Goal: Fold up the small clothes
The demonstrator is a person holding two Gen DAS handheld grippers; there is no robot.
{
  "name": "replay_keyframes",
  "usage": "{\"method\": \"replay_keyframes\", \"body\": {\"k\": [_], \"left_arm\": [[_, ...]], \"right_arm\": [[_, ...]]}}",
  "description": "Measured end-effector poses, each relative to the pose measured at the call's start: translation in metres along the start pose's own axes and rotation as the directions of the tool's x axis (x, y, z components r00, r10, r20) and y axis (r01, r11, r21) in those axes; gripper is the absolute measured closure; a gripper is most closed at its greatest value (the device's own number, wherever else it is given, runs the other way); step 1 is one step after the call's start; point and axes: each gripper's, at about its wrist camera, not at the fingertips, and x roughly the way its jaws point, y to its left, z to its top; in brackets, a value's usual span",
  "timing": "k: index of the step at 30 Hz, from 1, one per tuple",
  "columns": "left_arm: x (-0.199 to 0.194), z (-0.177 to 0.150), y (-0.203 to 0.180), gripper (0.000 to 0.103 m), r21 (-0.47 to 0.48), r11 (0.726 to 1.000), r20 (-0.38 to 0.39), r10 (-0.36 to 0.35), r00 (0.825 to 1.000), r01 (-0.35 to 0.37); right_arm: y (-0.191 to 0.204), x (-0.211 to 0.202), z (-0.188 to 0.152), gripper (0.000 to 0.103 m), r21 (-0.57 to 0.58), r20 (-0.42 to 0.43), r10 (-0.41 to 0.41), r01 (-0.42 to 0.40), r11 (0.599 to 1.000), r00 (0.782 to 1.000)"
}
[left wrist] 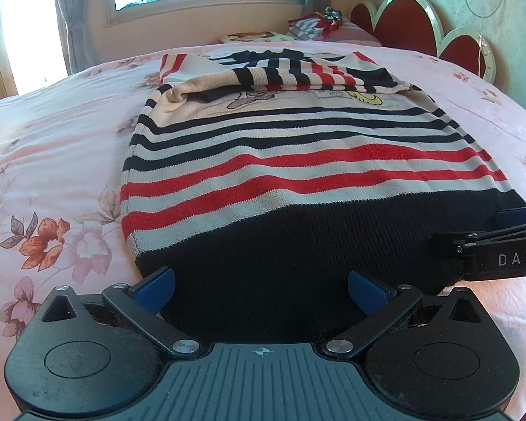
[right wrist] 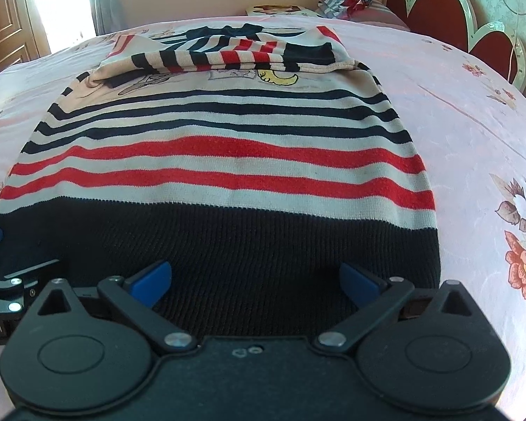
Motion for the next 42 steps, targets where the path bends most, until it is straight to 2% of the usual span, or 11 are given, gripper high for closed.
{"method": "replay_keyframes", "body": {"k": [5, 13, 23, 25, 26, 30, 32, 36, 37, 41, 42], "left_arm": [[0.002, 0.006, 0.003, 0.000, 0.002, 1.000, -0.046, -0.014, 0.999, 0.014], [-0.011, 0.009, 0.005, 0.000, 0.000, 1.000, -0.034, 0.006, 0.999, -0.006], [-0.033, -0.002, 0.066, 0.001, -0.068, 0.996, -0.019, 0.056, 0.998, -0.057], [-0.026, -0.008, 0.077, 0.007, -0.123, 0.992, -0.057, 0.016, 0.998, -0.023], [-0.022, -0.011, 0.080, 0.021, -0.156, 0.988, -0.073, -0.026, 0.997, 0.014], [-0.017, -0.012, 0.072, 0.021, -0.184, 0.982, -0.054, -0.056, 0.997, 0.045], [-0.013, -0.007, 0.066, 0.021, -0.194, 0.978, -0.062, -0.092, 0.994, 0.078], [-0.009, 0.001, 0.055, 0.021, -0.216, 0.965, -0.076, -0.166, 0.983, 0.146], [-0.009, 0.002, 0.054, 0.024, -0.229, 0.960, -0.074, -0.182, 0.981, 0.161], [-0.005, 0.005, 0.069, 0.077, -0.360, 0.909, -0.067, -0.249, 0.966, 0.210], [-0.003, 0.004, 0.072, 0.078, -0.393, 0.894, -0.067, -0.261, 0.963, 0.215]], "right_arm": [[-0.004, -0.005, -0.011, 0.001, 0.002, 0.076, 0.020, -0.020, 1.000, 0.997], [-0.006, -0.015, -0.007, 0.001, -0.020, 0.074, 0.021, -0.020, 1.000, 0.997], [-0.066, -0.049, -0.005, 0.003, 0.065, 0.100, -0.052, 0.045, 0.997, 0.994], [-0.080, -0.047, -0.009, 0.003, 0.096, 0.081, -0.066, 0.058, 0.994, 0.995], [-0.086, -0.044, -0.010, 0.004, 0.106, 0.070, -0.071, 0.063, 0.992, 0.995], [-0.103, -0.029, -0.015, 0.008, 0.142, 0.027, -0.052, 0.048, 0.989, 0.998], [-0.107, -0.023, -0.015, 0.023, 0.165, 0.012, -0.015, 0.012, 0.986, 1.000], [-0.104, -0.021, -0.011, 0.025, 0.166, 0.015, 0.027, -0.030, 0.986, 1.000], [-0.103, -0.021, -0.010, 0.030, 0.159, 0.012, 0.045, -0.047, 0.986, 0.999], [-0.103, -0.023, -0.009, 0.052, 0.156, 0.000, 0.080, -0.079, 0.985, 0.997], [-0.106, -0.024, -0.008, 0.054, 0.168, -0.004, 0.089, -0.087, 0.982, 0.996]]}}
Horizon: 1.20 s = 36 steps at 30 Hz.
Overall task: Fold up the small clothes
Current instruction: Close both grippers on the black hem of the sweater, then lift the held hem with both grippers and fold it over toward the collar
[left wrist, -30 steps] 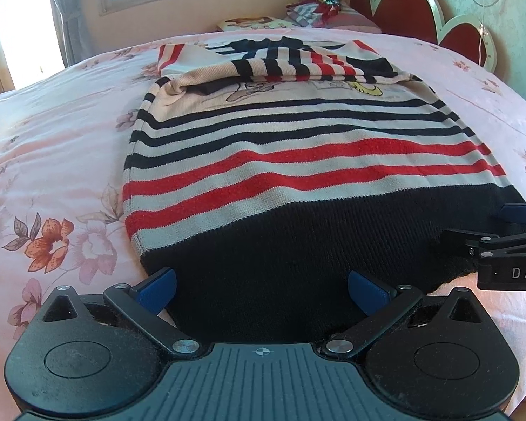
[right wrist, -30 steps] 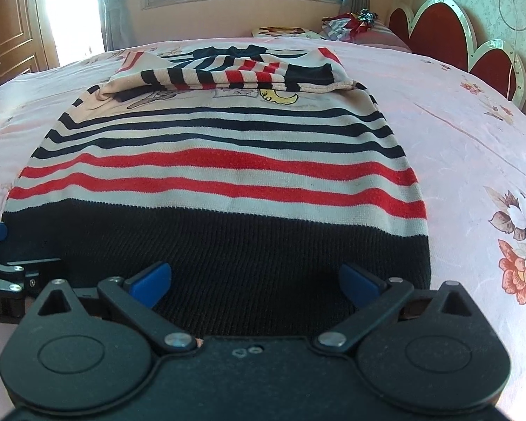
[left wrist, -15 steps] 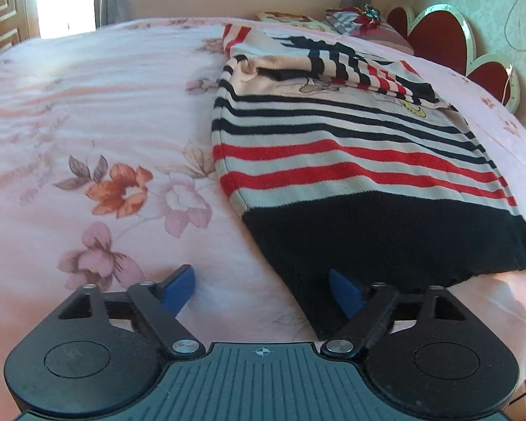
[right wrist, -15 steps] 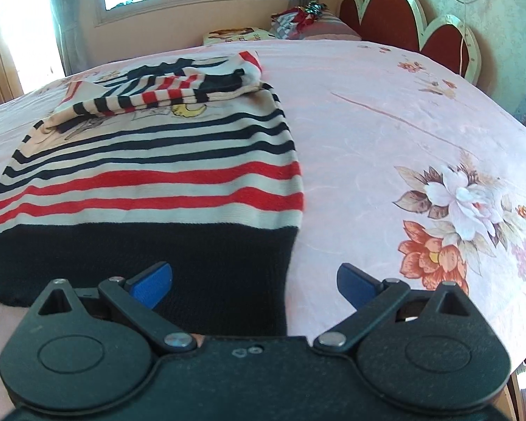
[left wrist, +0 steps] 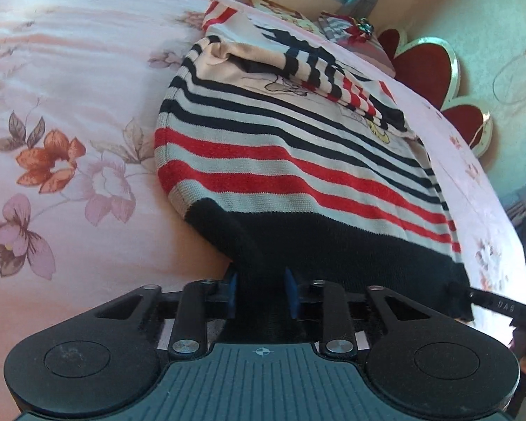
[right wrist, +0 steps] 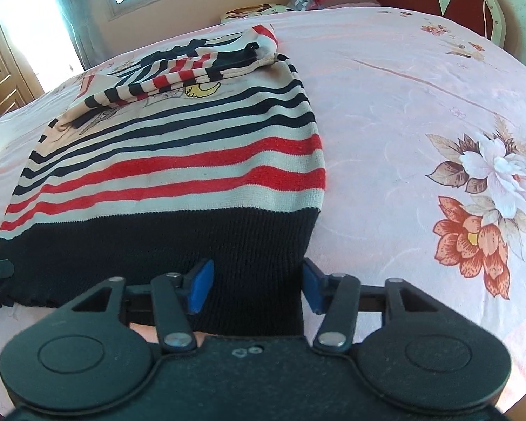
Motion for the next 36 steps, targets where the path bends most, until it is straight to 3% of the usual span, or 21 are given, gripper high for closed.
{"method": "replay_keyframes", "body": {"k": [2, 3, 5, 6, 9, 13, 21, 28, 36], "left_arm": [[0.004, -0.001, 0.003, 0.078, -0.014, 1.000, -0.001, -0.010, 1.000, 0.010], [0.005, 0.000, 0.002, 0.088, -0.011, 1.000, -0.004, -0.012, 1.000, 0.012], [0.007, 0.004, 0.000, 0.092, -0.011, 1.000, -0.021, -0.024, 0.999, 0.024], [0.007, 0.006, -0.002, 0.092, -0.007, 1.000, -0.020, -0.026, 0.999, 0.025], [-0.002, 0.018, -0.009, 0.092, 0.018, 0.998, 0.014, -0.053, 0.998, 0.053], [-0.013, 0.051, -0.021, 0.092, 0.035, 0.995, 0.088, -0.095, 0.992, 0.092], [0.002, 0.153, -0.043, 0.092, 0.051, 0.993, 0.225, -0.118, 0.967, 0.109], [0.062, 0.250, -0.051, 0.092, 0.015, 0.997, 0.290, -0.076, 0.954, 0.075], [0.164, 0.329, -0.036, 0.092, -0.107, 0.994, 0.243, 0.041, 0.969, -0.015]], "right_arm": [[-0.005, 0.001, 0.002, 0.062, 0.014, -0.012, 0.015, -0.015, 1.000, 1.000], [-0.006, 0.002, 0.004, 0.065, 0.014, -0.023, 0.017, -0.016, 1.000, 1.000], [-0.008, 0.002, 0.008, 0.088, 0.010, -0.046, 0.034, -0.034, 0.999, 0.998], [-0.010, 0.001, 0.010, 0.092, 0.022, -0.056, 0.052, -0.051, 0.998, 0.997], [-0.013, -0.004, 0.016, 0.093, 0.054, -0.057, 0.108, -0.105, 0.993, 0.992], [-0.014, -0.016, 0.039, 0.094, 0.110, 0.015, 0.191, -0.192, 0.975, 0.981], [-0.017, -0.004, 0.144, 0.096, 0.160, 0.195, 0.290, -0.322, 0.933, 0.937], [-0.013, 0.065, 0.249, 0.097, 0.137, 0.251, 0.298, -0.339, 0.931, 0.921], [-0.014, 0.170, 0.327, 0.097, 0.173, 0.219, 0.253, -0.292, 0.941, 0.943]]}}
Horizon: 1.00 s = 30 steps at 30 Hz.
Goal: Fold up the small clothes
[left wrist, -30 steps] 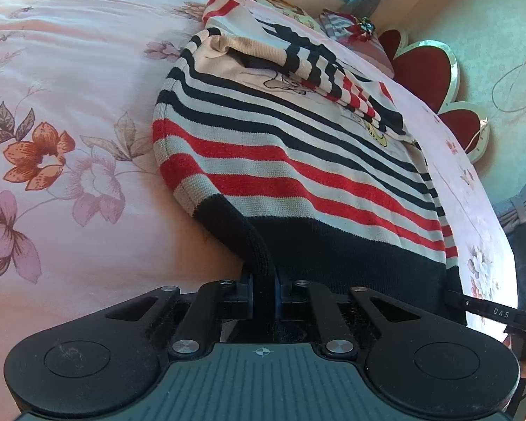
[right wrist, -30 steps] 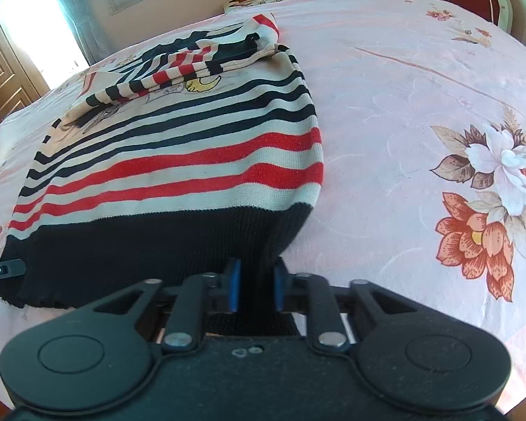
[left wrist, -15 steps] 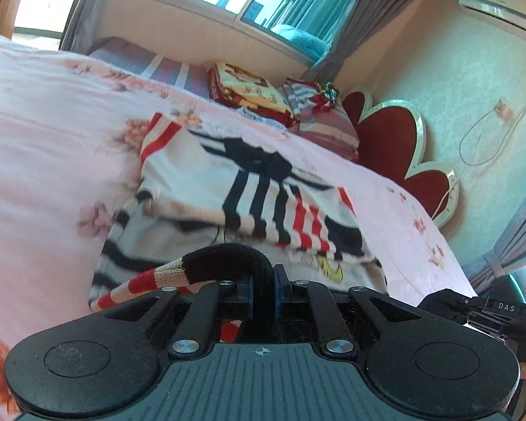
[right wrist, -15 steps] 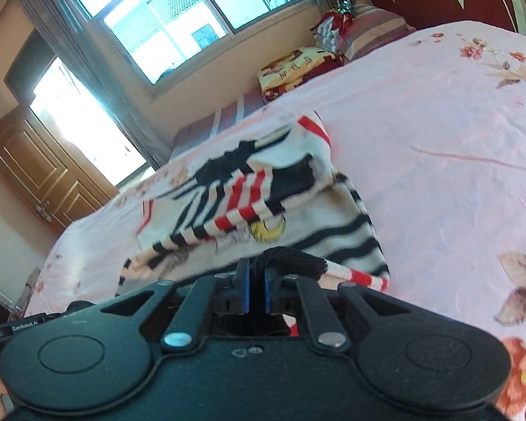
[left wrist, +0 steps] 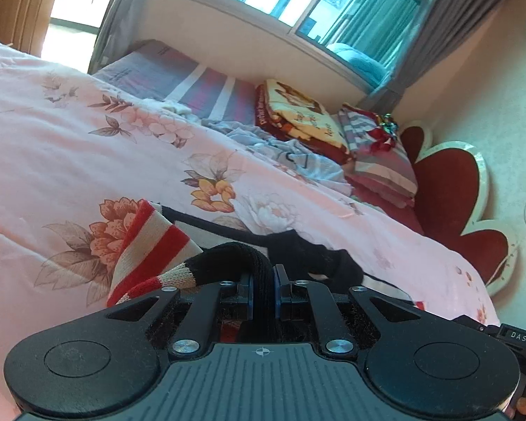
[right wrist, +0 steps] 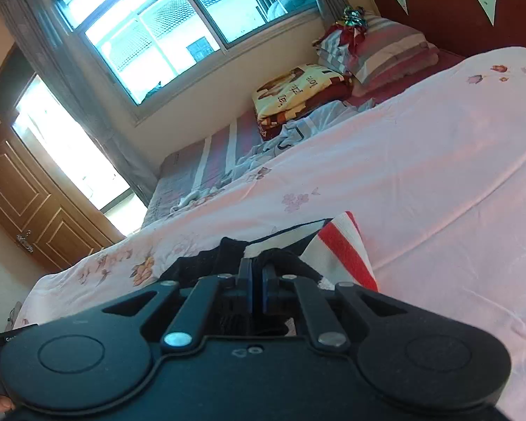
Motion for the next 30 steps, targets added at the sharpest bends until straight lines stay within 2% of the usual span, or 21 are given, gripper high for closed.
{"method": "replay_keyframes", "body": {"k": [5, 9, 11, 12, 13, 14, 15, 16, 17, 19, 21, 23, 26, 28, 30], "left_arm": [[0.051, 0.005, 0.004, 0.092, 0.023, 0.998, -0.053, 0.066, 0.996, -0.065], [0.072, 0.010, 0.002, 0.089, 0.048, 0.994, -0.109, 0.102, 0.989, -0.097], [0.068, 0.015, 0.004, 0.086, 0.020, 0.996, -0.122, 0.089, 0.989, -0.087], [0.064, 0.016, 0.004, 0.080, 0.011, 0.997, -0.115, 0.078, 0.990, -0.077], [0.058, 0.018, 0.004, 0.073, 0.008, 0.997, -0.101, 0.072, 0.992, -0.072], [0.049, 0.018, 0.003, 0.046, 0.023, 0.997, -0.062, 0.081, 0.995, -0.080], [0.039, 0.019, 0.001, 0.013, 0.042, 0.993, -0.009, 0.108, 0.994, -0.108], [0.029, 0.018, -0.001, 0.006, 0.055, 0.990, 0.047, 0.129, 0.991, -0.131], [0.019, 0.018, -0.002, 0.005, 0.076, 0.989, 0.092, 0.120, 0.989, -0.127], [0.016, 0.019, -0.006, 0.005, 0.118, 0.987, 0.080, 0.104, 0.991, -0.113], [0.022, 0.017, -0.014, 0.005, 0.168, 0.980, 0.048, 0.097, 0.994, -0.104], [0.035, 0.009, -0.023, 0.005, 0.213, 0.972, 0.016, 0.098, 0.995, -0.099], [0.058, -0.003, -0.027, 0.005, 0.245, 0.961, -0.012, 0.136, 0.991, -0.129], [0.069, -0.010, -0.018, 0.005, 0.246, 0.952, -0.022, 0.194, 0.981, -0.183], [0.065, -0.017, -0.012, 0.008, 0.276, 0.941, 0.004, 0.203, 0.979, -0.197]], "right_arm": [[-0.023, 0.056, 0.013, 0.097, 0.017, -0.044, -0.066, 0.066, 0.998, 0.997], [-0.033, 0.087, 0.017, 0.095, 0.010, -0.096, -0.099, 0.100, 0.995, 0.991], [-0.037, 0.093, 0.018, 0.079, 0.022, -0.087, -0.103, 0.105, 0.994, 0.991], [-0.038, 0.090, 0.019, 0.072, 0.034, -0.066, -0.098, 0.100, 0.994, 0.993], [-0.039, 0.086, 0.022, 0.042, 0.044, -0.035, -0.106, 0.107, 0.993, 0.994], [-0.039, 0.080, 0.023, 0.024, 0.046, 0.009, -0.121, 0.120, 0.992, 0.993], [-0.037, 0.073, 0.024, 0.025, 0.030, 0.047, -0.137, 0.136, 0.990, 0.989], [-0.033, 0.069, 0.024, 0.029, -0.009, 0.061, -0.137, 0.138, 0.990, 0.989], [-0.028, 0.064, 0.024, 0.043, -0.051, 0.076, -0.147, 0.151, 0.987, 0.986], [-0.014, 0.056, 0.020, 0.054, -0.140, 0.118, -0.168, 0.184, 0.973, 0.979], [0.004, 0.057, 0.013, 0.054, -0.252, 0.111, -0.149, 0.173, 0.952, 0.983], [0.022, 0.071, 0.002, 0.057, -0.343, 0.059, -0.147, 0.159, 0.926, 0.987], [0.041, 0.093, -0.012, 0.058, -0.394, -0.011, -0.144, 0.128, 0.910, 0.990], [0.046, 0.104, -0.018, 0.058, -0.424, -0.024, -0.184, 0.156, 0.892, 0.983], [0.037, 0.115, -0.021, 0.063, -0.465, -0.024, -0.271, 0.229, 0.855, 0.962]]}}
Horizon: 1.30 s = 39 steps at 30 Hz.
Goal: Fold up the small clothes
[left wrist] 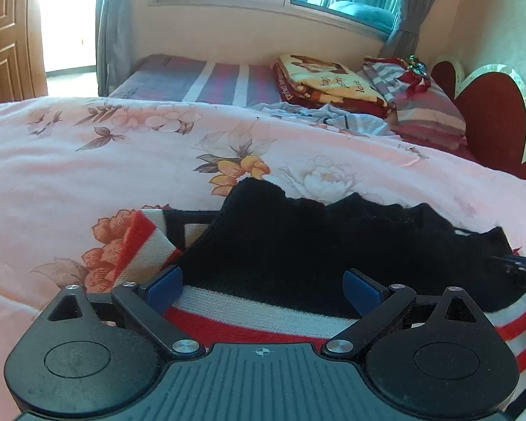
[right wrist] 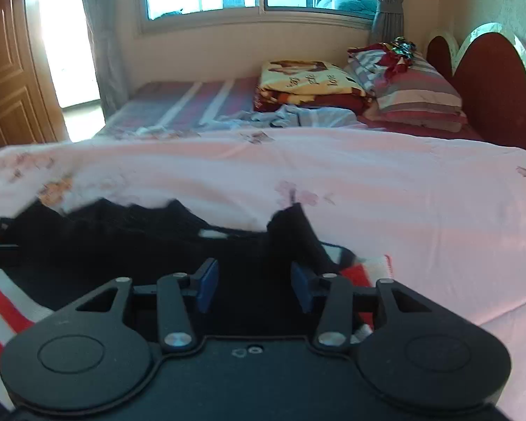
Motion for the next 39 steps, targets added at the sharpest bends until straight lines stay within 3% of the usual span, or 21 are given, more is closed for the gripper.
{"method": "replay_keyframes", "body": {"k": [2, 4, 7, 9, 11, 16, 20, 22, 24, 26, 30, 33, 36, 39], "left_arm": [[-0.009, -0.009, 0.004, 0.016, 0.001, 1.000, 0.022, 0.021, 1.000, -0.021], [-0.020, -0.022, 0.009, 0.016, -0.014, 1.000, 0.034, 0.024, 0.999, -0.024], [-0.035, -0.041, 0.006, 0.016, 0.055, 0.997, 0.043, 0.043, 0.998, -0.046], [-0.043, -0.045, 0.008, 0.016, 0.042, 0.998, 0.043, 0.038, 0.998, -0.040], [-0.053, -0.044, 0.011, 0.016, 0.017, 0.999, 0.039, 0.029, 0.999, -0.030], [-0.073, -0.039, -0.011, 0.016, 0.068, 0.997, 0.059, -0.035, 0.998, 0.031], [-0.067, -0.046, -0.027, 0.016, 0.114, 0.993, 0.027, -0.020, 0.999, 0.017], [-0.066, -0.062, -0.021, 0.016, 0.132, 0.991, 0.009, 0.001, 1.000, -0.002], [-0.074, -0.075, -0.008, 0.016, 0.104, 0.995, 0.038, -0.001, 0.999, -0.003], [-0.082, -0.080, -0.003, 0.016, 0.095, 0.995, 0.043, 0.003, 0.999, -0.008], [-0.092, -0.082, 0.001, 0.016, 0.073, 0.997, 0.033, 0.013, 0.999, -0.015], [-0.108, -0.082, -0.005, 0.016, 0.068, 0.997, 0.038, 0.019, 0.999, -0.022], [-0.124, -0.083, -0.020, 0.016, 0.137, 0.990, 0.074, -0.025, 0.997, 0.015], [-0.121, -0.083, -0.032, 0.016, 0.156, 0.987, 0.059, -0.038, 0.998, 0.028]], "right_arm": [[-0.015, 0.005, -0.009, 0.093, 0.001, 0.016, -0.012, 0.012, 1.000, 1.000], [-0.026, 0.004, -0.010, 0.103, 0.050, 0.022, -0.015, 0.014, 0.999, 1.000], [-0.026, 0.002, -0.011, 0.103, 0.072, 0.019, -0.011, 0.010, 0.997, 1.000], [-0.019, -0.006, -0.012, 0.094, 0.053, 0.024, -0.004, 0.003, 0.999, 1.000], [-0.009, -0.020, -0.012, 0.074, 0.040, 0.039, 0.024, -0.026, 0.999, 0.999], [0.024, -0.058, -0.017, 0.074, -0.021, 0.065, 0.124, -0.123, 0.992, 0.990], [0.055, -0.067, -0.028, 0.075, -0.065, 0.030, 0.185, -0.182, 0.981, 0.982], [0.063, -0.067, -0.039, 0.074, -0.092, 0.011, 0.169, -0.168, 0.982, 0.985], [0.060, -0.064, -0.056, 0.075, -0.139, -0.011, 0.129, -0.129, 0.982, 0.992], [0.046, -0.068, -0.070, 0.076, -0.153, 0.038, 0.097, -0.090, 0.984, 0.995], [0.018, -0.074, -0.076, 0.076, -0.079, 0.042, 0.038, -0.034, 0.996, 0.998], [0.020, -0.083, -0.074, 0.076, -0.065, 0.013, 0.008, -0.007, 0.998, 1.000], [0.036, -0.106, -0.073, 0.070, -0.049, 0.050, 0.055, -0.053, 0.997, 0.997], [0.060, -0.116, -0.077, 0.070, -0.076, 0.053, 0.099, -0.095, 0.993, 0.994]]}}
